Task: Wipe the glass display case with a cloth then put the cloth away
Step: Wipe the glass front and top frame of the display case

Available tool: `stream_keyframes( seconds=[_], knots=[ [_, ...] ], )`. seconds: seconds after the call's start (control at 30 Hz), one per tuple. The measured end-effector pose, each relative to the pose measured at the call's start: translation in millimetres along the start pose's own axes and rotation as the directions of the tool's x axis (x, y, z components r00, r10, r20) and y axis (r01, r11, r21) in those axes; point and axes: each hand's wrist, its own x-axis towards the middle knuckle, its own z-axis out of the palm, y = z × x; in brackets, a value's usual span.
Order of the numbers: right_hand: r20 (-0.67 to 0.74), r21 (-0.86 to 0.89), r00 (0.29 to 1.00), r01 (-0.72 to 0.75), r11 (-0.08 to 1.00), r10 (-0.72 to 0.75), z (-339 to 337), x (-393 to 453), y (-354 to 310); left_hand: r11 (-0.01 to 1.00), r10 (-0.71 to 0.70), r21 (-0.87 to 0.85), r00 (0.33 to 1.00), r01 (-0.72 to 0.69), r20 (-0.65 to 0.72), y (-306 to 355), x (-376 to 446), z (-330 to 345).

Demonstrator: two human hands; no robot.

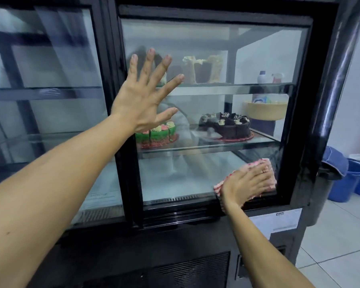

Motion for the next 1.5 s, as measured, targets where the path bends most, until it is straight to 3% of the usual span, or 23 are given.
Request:
stream_keyframes(
  seconds=[0.03, 0.07, 0.13, 0.2, 0.27, 0.3, 0.33, 0.43, 0.57, 0.73, 0.8, 0.83, 0.93, 0.97, 1.0, 1.1, 1.13, 1.17, 1.27, 1.5],
  knots=[
    [0.038, -0.065, 0.977, 0.213, 0.975, -0.211, 8.9, -9.4, -2.1, 1.000, 0.001, -0.006, 1.000, -0.001, -0.003, -0.4, -0.1, 0.2],
    [0.104, -0.095, 0.900, 0.434, 0.896, -0.424, 15.3, -22.7, -9.8, 1.000, 0.005, -0.008, 1.000, -0.005, -0.007, -0.5, 0.4, 0.2],
    [0.209, -0.039, 0.672, 0.732, 0.681, -0.710, 17.0, -42.0, -35.9, 1.000, 0.000, -0.019, 1.000, 0.000, -0.003, -0.1, 0.4, -1.5],
    [0.255, 0.003, 0.396, 0.912, 0.410, -0.882, 15.2, -54.8, -46.8, 0.999, -0.005, -0.045, 1.000, 0.006, 0.001, 0.7, 0.6, -1.5],
    [0.323, 0.064, 0.132, 0.985, 0.161, -0.937, 17.8, -73.9, -44.1, 0.999, -0.016, -0.041, 1.000, 0.015, -0.012, 0.5, 0.2, -0.6],
    [0.378, 0.095, 0.034, 0.993, 0.076, -0.925, 19.8, -88.0, -37.2, 0.999, -0.018, -0.035, 1.000, 0.017, -0.014, 0.6, -0.2, -1.3],
    [0.427, 0.131, -0.032, 0.991, 0.027, -0.904, 21.5, -101.7, -28.1, 0.999, -0.018, -0.028, 1.000, 0.018, -0.016, 0.5, -0.2, -2.1],
    [0.532, 0.156, -0.103, 0.987, -0.022, -0.841, 19.8, -117.4, 7.4, 1.000, -0.022, -0.022, 1.000, 0.022, -0.014, 0.8, -0.6, -3.4],
    [0.581, 0.163, -0.257, 0.966, -0.199, -0.772, 6.7, -83.3, 40.1, 1.000, -0.022, -0.018, 1.000, 0.022, -0.014, 1.3, 0.2, -3.1],
    [0.567, 0.169, -0.344, 0.938, -0.304, -0.748, 13.3, -83.3, 19.7, 1.000, -0.022, -0.014, 1.000, 0.022, -0.012, 2.0, -0.1, -2.1],
    [0.554, 0.171, -0.333, 0.943, -0.287, -0.763, 18.3, -99.0, 10.5, 1.000, -0.021, -0.010, 1.000, 0.021, -0.010, 1.9, -0.2, -1.7],
    [0.541, 0.148, -0.272, 0.962, -0.228, -0.796, 19.3, -100.2, 8.8, 1.000, -0.024, -0.009, 1.000, 0.024, -0.008, 1.6, 0.2, -2.0],
    [0.503, 0.031, 0.067, 0.995, 0.095, -0.862, 6.5, -82.6, 15.4, 1.000, -0.027, -0.010, 0.999, 0.027, -0.021, 3.3, 0.9, 2.1],
    [0.483, 0.010, 0.110, 0.991, 0.131, -0.869, 2.3, -75.2, 18.1, 1.000, -0.026, -0.006, 0.999, 0.025, -0.025, 3.5, 2.0, 1.6],
    [0.499, -0.001, 0.090, 0.995, 0.104, -0.862, 0.0, -70.7, 21.7, 1.000, -0.023, -0.020, 1.000, 0.022, -0.018, 4.3, 2.2, 0.2],
    [0.573, 0.107, -0.186, 0.983, -0.152, -0.798, 2.9, -80.9, 23.1, 0.999, -0.033, -0.028, 0.999, 0.032, -0.024, 4.5, 1.7, 1.6],
    [0.590, 0.137, -0.244, 0.970, -0.202, -0.770, 5.9, -89.9, 19.3, 0.999, -0.035, -0.014, 0.999, 0.034, -0.023, 4.4, 1.4, 1.9],
    [0.573, 0.149, -0.254, 0.967, -0.206, -0.779, 11.9, -98.7, 17.3, 0.999, -0.033, -0.009, 0.999, 0.033, -0.015, 3.7, 1.0, 1.4],
    [0.586, 0.143, -0.189, 0.981, -0.129, -0.788, 12.2, -107.6, 19.1, 0.999, -0.024, -0.033, 1.000, 0.024, -0.006, 4.7, -0.4, 1.5],
    [0.644, 0.127, -0.273, 0.959, -0.253, -0.714, -11.6, -47.6, 33.8, 0.999, -0.008, -0.034, 1.000, 0.008, 0.017, 0.8, -2.7, -0.1]
  ],
)
